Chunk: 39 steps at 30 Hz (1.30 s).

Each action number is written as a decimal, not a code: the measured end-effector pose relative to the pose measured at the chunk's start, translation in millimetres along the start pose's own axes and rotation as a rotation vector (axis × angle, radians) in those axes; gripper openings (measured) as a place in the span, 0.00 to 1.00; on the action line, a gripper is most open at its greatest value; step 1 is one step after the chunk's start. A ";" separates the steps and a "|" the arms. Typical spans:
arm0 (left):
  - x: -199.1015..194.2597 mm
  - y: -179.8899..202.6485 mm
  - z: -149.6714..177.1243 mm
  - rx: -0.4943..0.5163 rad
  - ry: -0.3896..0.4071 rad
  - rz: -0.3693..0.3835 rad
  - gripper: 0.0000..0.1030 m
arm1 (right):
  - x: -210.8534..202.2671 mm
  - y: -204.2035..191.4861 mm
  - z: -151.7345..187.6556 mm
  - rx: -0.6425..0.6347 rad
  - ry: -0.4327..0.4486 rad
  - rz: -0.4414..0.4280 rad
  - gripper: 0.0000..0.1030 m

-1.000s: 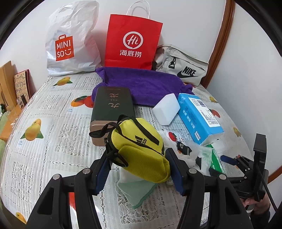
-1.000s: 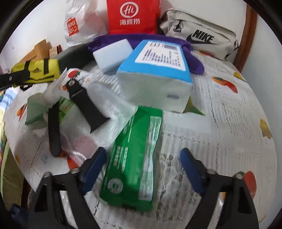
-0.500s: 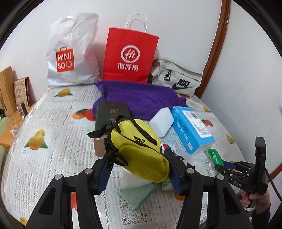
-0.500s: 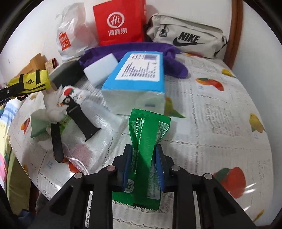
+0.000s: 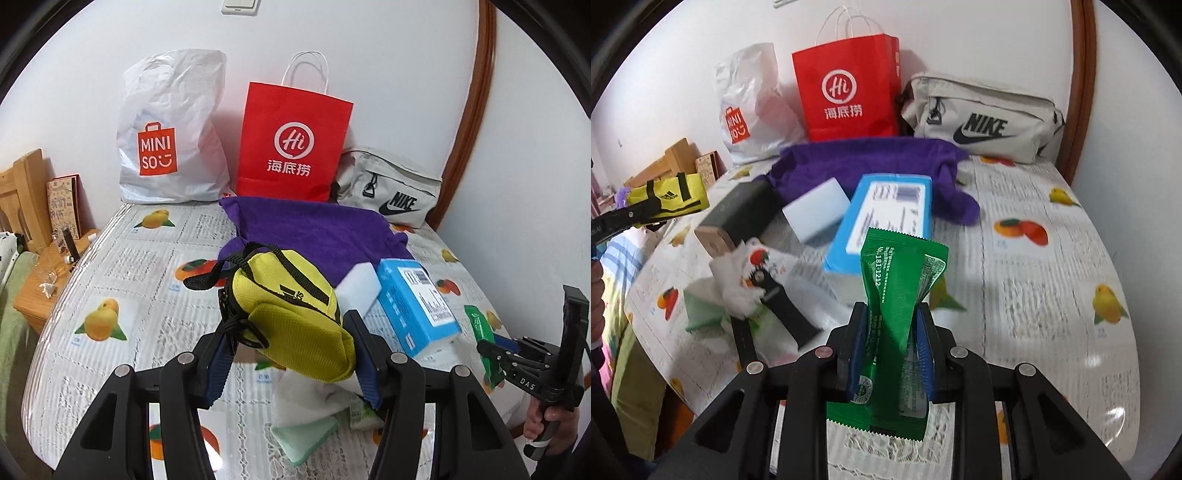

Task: Organize soft objects
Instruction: 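Carry the pouch and the green packet over the purple towel with both tools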

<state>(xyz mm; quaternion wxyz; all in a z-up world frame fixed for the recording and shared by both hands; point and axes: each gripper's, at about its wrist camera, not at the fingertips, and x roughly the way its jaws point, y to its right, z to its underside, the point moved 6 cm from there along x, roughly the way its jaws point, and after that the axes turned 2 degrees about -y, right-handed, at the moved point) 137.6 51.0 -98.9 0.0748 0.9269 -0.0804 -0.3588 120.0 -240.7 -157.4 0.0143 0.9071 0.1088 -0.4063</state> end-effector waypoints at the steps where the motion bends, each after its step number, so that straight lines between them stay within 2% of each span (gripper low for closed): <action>1: 1.2 -0.7 -2.8 -0.004 0.001 -0.001 0.53 | -0.4 -0.5 -3.0 -0.004 0.005 -0.001 0.25; 19: 56.9 -8.4 -59.1 -0.054 -0.052 -0.029 0.53 | 33.5 4.1 -104.2 -0.020 0.056 -0.039 0.25; 29: 106.2 -15.4 -89.9 -0.080 -0.096 -0.014 0.53 | 81.1 10.5 -149.3 -0.027 0.034 -0.056 0.25; 39: 172.6 -20.6 -114.7 -0.097 -0.157 -0.023 0.54 | 138.0 18.0 -173.0 -0.038 -0.009 -0.066 0.26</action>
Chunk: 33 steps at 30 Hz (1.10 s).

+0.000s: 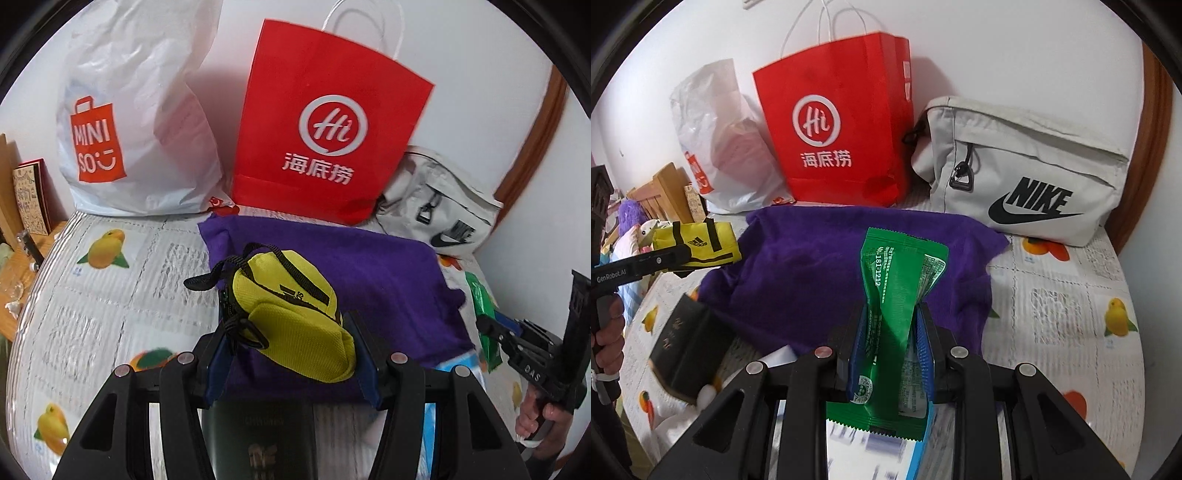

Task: Organize soft objects
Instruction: 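Carry the pouch and the green packet over the purple towel with both tools, then open both tools to drop the pouch and packet onto the towel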

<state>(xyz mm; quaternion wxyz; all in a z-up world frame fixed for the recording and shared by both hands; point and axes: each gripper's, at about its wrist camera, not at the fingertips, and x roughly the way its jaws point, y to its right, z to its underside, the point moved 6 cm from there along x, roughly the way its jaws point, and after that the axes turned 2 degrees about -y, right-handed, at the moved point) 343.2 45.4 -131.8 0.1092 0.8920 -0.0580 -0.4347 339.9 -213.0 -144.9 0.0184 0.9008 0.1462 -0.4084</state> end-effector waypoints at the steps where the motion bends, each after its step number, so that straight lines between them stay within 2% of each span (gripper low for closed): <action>1: 5.8 1.1 -3.8 0.005 -0.005 -0.001 0.54 | 7.4 2.0 -1.7 -0.002 -0.007 0.000 0.26; 13: 68.4 2.0 -29.6 -0.024 -0.072 -0.031 0.54 | 60.2 19.7 -4.2 -0.004 -0.102 0.003 0.26; 20: 88.2 -2.2 -32.3 -0.053 -0.111 -0.033 0.54 | 80.8 22.2 -0.5 -0.001 -0.172 0.005 0.26; 28: 97.5 -5.0 -29.8 -0.070 -0.143 -0.039 0.57 | 87.5 21.4 4.7 -0.006 -0.195 0.019 0.32; 30: 98.5 -6.0 -29.8 -0.068 -0.157 -0.057 0.60 | 86.4 20.6 4.3 -0.010 -0.192 0.024 0.36; 32: 98.3 -8.0 -29.0 -0.077 -0.170 -0.060 0.63 | 85.2 18.8 3.3 -0.017 -0.189 0.038 0.50; 33: 97.6 -8.8 -28.0 -0.086 -0.183 -0.059 0.66 | 82.2 18.3 3.2 -0.021 -0.178 0.046 0.52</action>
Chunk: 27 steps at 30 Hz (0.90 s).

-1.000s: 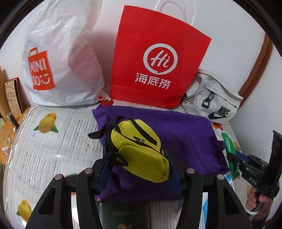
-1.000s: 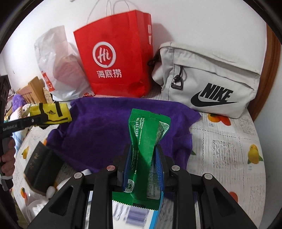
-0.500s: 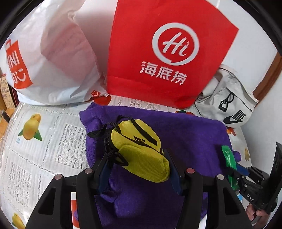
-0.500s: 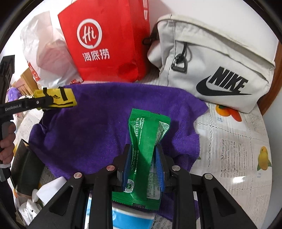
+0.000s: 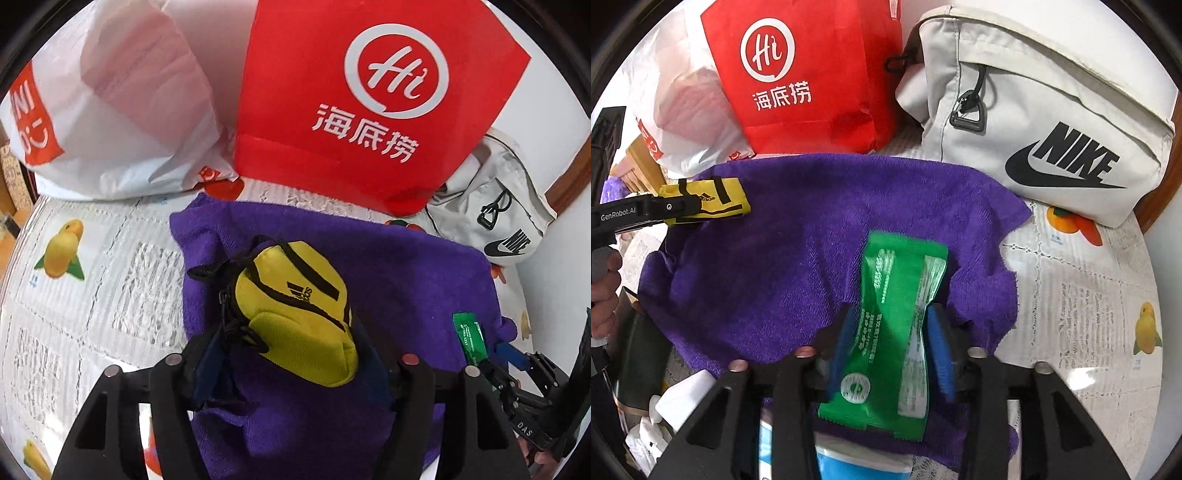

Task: Organize soft objects
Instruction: 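Open both tools to drop the pouch and packet onto the towel, then grasp the white sponge with the right tool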

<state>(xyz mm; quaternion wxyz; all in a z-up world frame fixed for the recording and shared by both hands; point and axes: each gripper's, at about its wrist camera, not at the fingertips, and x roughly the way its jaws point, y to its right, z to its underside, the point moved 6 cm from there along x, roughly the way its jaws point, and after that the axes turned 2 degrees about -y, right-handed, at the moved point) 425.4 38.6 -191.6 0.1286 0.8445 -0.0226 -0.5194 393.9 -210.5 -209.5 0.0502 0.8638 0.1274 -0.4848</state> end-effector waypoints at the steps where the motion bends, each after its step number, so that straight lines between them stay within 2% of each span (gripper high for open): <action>1: -1.3 -1.1 1.0 -0.005 -0.005 0.002 0.68 | -3.1 -0.7 0.0 -0.005 0.010 0.006 0.56; 3: -7.8 -1.9 3.3 -0.014 0.000 0.008 0.70 | -9.9 -2.9 1.5 -0.013 0.022 0.024 0.62; 5: -16.1 -2.6 6.1 -0.012 0.015 -0.005 0.77 | -18.8 -4.2 2.8 -0.006 0.041 0.022 0.64; 10: -40.4 -5.8 17.7 -0.013 0.047 -0.015 0.77 | -44.3 -17.3 11.5 -0.003 0.069 -0.012 0.66; 13: -53.8 -7.2 27.7 -0.009 0.057 -0.010 0.77 | -61.2 -33.0 19.8 -0.026 0.099 -0.024 0.73; 17: -72.8 -14.1 40.9 -0.016 0.086 -0.004 0.77 | -76.4 -61.2 34.2 -0.064 0.114 -0.065 0.74; 23: -90.3 -27.5 58.7 -0.013 0.110 -0.008 0.77 | -85.0 -107.9 56.4 -0.168 0.135 -0.114 0.89; 27: -100.0 -33.5 68.9 0.000 0.126 0.004 0.77 | -81.0 -134.4 67.0 -0.264 0.138 -0.109 0.90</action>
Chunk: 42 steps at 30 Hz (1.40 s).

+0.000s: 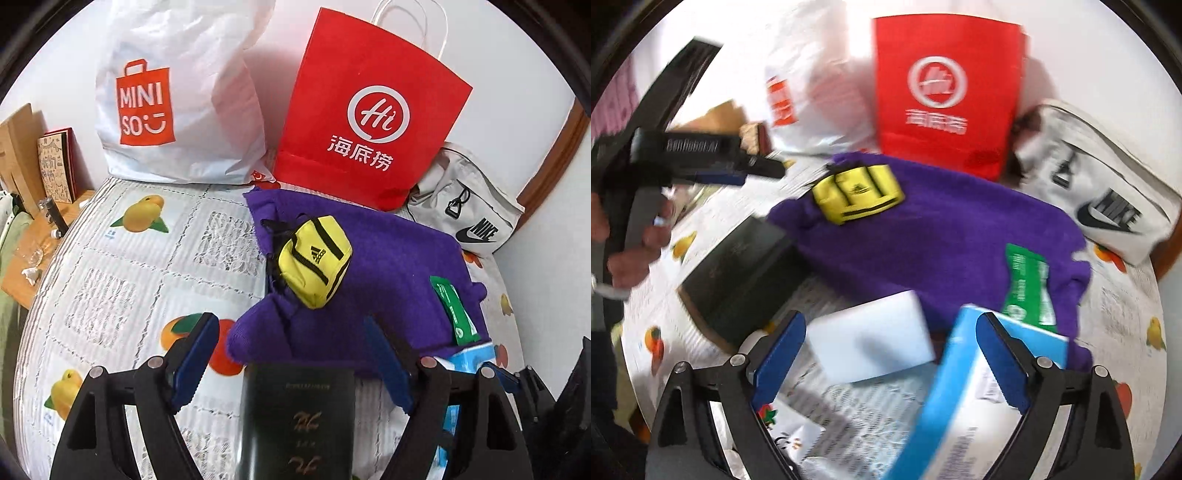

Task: Organize soft objects
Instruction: 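Grasp the white sponge with the right tool, then grasp the white glove with the left tool while the right tool holds the sponge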

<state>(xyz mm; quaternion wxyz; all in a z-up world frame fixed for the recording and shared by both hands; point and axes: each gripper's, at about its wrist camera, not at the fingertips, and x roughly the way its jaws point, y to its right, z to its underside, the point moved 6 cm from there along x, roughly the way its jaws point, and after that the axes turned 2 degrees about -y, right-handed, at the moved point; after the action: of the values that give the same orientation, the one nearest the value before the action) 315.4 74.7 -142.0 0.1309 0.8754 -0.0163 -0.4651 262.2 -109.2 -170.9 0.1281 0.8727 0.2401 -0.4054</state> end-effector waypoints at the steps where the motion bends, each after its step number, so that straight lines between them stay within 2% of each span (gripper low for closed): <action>1: -1.4 -1.3 2.5 0.000 -0.002 0.007 0.77 | 1.1 -3.0 0.2 -0.012 0.000 0.005 0.90; 8: -8.5 -5.5 18.4 0.020 -0.003 0.044 0.77 | 18.9 -14.6 0.4 -0.090 -0.031 0.075 0.92; 12: -10.0 -12.2 27.0 0.022 -0.005 0.047 0.77 | 32.8 -18.4 1.8 -0.118 -0.075 0.091 0.92; 15: -11.2 -17.3 30.4 0.013 -0.004 0.059 0.77 | 45.7 -17.6 3.0 -0.119 -0.146 0.120 0.91; 16: -11.5 -18.4 31.3 0.012 -0.004 0.061 0.77 | 47.6 -16.4 3.4 -0.112 -0.156 0.126 0.90; 18: -11.8 -19.5 33.2 0.016 -0.003 0.063 0.77 | 50.7 -14.1 4.2 -0.093 -0.169 0.104 0.79; 26: -16.6 -23.6 53.8 0.023 -0.028 0.078 0.77 | 23.7 -10.7 -1.2 -0.005 -0.071 0.073 0.79; 32: -35.2 -19.8 78.7 0.036 -0.026 0.072 0.77 | -10.5 -20.2 3.6 0.068 -0.011 0.035 0.80; 36: -50.1 -13.1 101.0 0.069 -0.014 0.069 0.77 | -38.4 -23.8 13.8 0.108 0.028 0.014 0.80; 42: -56.7 -9.0 133.6 0.081 -0.040 0.084 0.77 | -76.9 -28.6 42.8 0.162 0.064 -0.011 0.80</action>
<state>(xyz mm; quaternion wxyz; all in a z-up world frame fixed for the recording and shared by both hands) 173.1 63.4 -169.5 0.1147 0.8691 -0.0745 -0.4754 176.8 -127.0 -139.9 0.0473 0.8914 0.2150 -0.3962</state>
